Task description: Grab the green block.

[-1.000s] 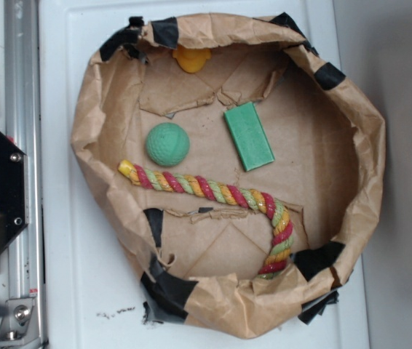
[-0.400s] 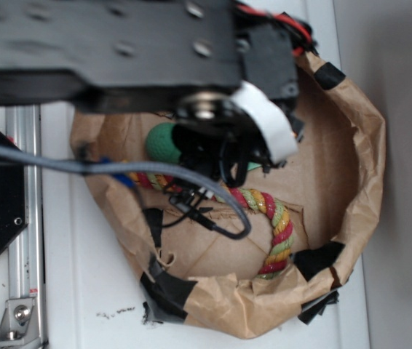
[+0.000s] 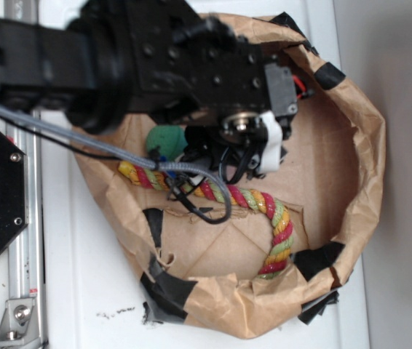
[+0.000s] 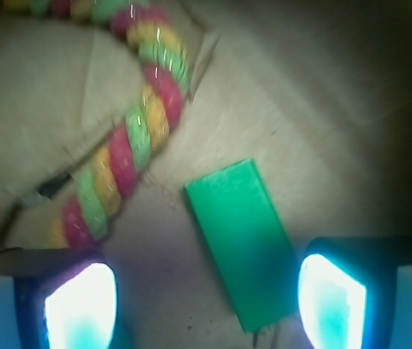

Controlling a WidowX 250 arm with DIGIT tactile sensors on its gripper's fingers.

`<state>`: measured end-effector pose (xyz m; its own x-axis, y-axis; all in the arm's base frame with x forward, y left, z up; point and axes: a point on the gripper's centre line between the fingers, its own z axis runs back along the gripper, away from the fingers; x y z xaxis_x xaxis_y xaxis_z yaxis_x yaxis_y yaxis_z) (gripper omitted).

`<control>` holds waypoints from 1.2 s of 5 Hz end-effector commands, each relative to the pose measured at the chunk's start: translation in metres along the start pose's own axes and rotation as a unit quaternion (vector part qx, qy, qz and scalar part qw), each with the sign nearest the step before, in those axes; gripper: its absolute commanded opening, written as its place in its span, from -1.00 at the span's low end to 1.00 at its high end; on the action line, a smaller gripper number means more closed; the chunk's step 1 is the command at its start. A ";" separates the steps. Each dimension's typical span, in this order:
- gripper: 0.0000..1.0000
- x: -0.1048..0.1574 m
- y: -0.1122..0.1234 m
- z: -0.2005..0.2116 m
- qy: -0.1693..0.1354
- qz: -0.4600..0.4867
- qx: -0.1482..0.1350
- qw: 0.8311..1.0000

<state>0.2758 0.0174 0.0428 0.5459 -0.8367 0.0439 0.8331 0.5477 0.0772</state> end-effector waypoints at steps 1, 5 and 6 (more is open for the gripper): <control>1.00 0.007 0.008 -0.012 0.009 -0.031 0.027 0.999; -1.00 0.001 0.019 0.041 -0.014 0.061 0.057 0.996; -1.00 0.006 0.011 0.091 -0.052 0.189 0.063 0.979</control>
<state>0.2747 0.0237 0.1149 0.8029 -0.5816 0.1305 0.5732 0.8135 0.0989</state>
